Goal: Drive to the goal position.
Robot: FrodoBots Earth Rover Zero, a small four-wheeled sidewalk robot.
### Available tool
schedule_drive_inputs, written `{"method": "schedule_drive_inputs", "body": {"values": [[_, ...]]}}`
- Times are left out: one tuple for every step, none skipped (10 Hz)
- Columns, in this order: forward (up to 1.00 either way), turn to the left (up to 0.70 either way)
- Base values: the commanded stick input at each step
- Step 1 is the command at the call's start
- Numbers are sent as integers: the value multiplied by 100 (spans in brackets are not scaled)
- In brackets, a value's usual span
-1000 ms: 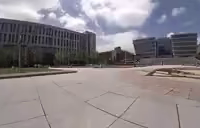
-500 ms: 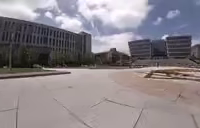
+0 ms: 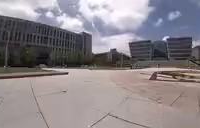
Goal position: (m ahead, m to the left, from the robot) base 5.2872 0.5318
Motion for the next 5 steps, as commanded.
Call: {"method": "schedule_drive_inputs", "body": {"values": [[100,-13],[100,-7],[100,-3],[100,-12],[100,-18]]}}
